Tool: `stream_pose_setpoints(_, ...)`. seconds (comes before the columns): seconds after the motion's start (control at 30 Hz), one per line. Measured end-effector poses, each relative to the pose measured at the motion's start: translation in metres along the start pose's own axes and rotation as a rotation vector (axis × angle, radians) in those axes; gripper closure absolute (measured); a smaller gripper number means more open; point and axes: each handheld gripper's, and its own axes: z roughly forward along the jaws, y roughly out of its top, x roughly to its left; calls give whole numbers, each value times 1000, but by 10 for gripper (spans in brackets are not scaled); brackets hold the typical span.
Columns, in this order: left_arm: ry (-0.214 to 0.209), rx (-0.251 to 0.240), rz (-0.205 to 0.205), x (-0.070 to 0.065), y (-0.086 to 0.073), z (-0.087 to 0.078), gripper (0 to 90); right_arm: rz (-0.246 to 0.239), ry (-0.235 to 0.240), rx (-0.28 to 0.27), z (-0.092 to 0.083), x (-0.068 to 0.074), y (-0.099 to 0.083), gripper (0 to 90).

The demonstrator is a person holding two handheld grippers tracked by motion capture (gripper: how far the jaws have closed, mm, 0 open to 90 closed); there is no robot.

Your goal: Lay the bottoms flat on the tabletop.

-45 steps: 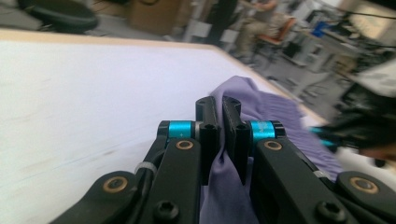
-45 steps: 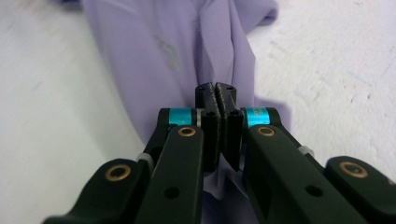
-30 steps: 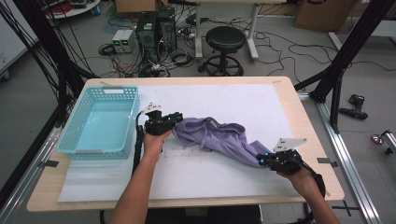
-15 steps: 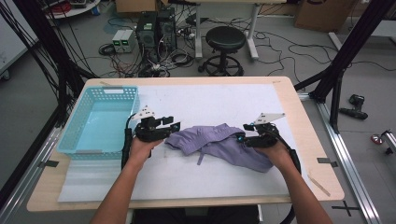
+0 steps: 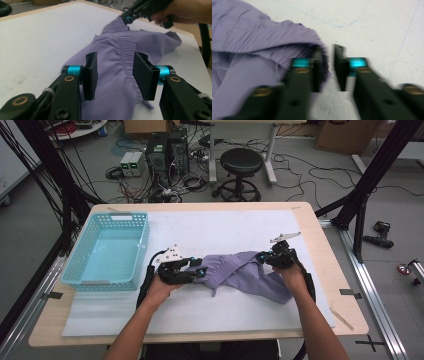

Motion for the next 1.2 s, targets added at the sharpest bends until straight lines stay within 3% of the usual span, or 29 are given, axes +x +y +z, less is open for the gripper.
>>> stream_pose_setpoints(0.07, -11, -3, 23, -6, 2, 0, 536, 41, 10, -32, -4, -1, -1, 587)
stream_pose_setpoints(0.17, -42, -8, 57, -15, 6, 1, 537, 38, 8, -91, -15, -1, -5, 536)
stream_pose_setpoints(0.3, -64, 96, 47, -20, -1, 17, 517, 26, 23, -144, -27, -1, -11, 510)
stream_pose_setpoints(0.4, -40, 146, 23, -18, -6, 28, 440, 19, 27, -159, -30, -2, -16, 479)
stream_pose_setpoints(0.53, 25, 223, 52, -17, -14, 42, 415, 33, 15, -150, -31, -7, -21, 476)
stream_pose_setpoints(0.67, 81, 276, 59, -17, -13, 49, 550, 52, 4, -151, -32, -10, -22, 476)
stream_pose_setpoints(0.7, 87, 277, 81, -17, -12, 48, 609, 53, 4, -149, -32, -10, -23, 476)
stream_pose_setpoints(0.73, 78, 264, 83, -16, -12, 47, 743, 53, 7, -144, -32, -11, -23, 476)
stream_pose_setpoints(0.8, 23, 202, 30, -12, -8, 41, 791, 54, 14, -137, -30, -11, -24, 475)
stream_pose_setpoints(0.87, -48, 79, -48, -8, -2, 33, 799, 52, 25, -126, -28, -10, -25, 475)
stream_pose_setpoints(0.97, -67, -39, -127, 1, 6, 21, 808, 22, 21, -80, -20, -8, -26, 473)
stream_pose_setpoints(1.03, -33, -65, -168, 10, 14, 15, 812, 11, 14, -55, -15, -6, -26, 467)
stream_pose_setpoints(1.17, 58, -137, -290, 30, 26, 8, 820, 10, 20, -63, -13, -3, -29, 457)
stream_pose_setpoints(1.2, 77, -147, -300, 34, 27, 7, 820, 12, 25, -75, -14, -2, -30, 457)
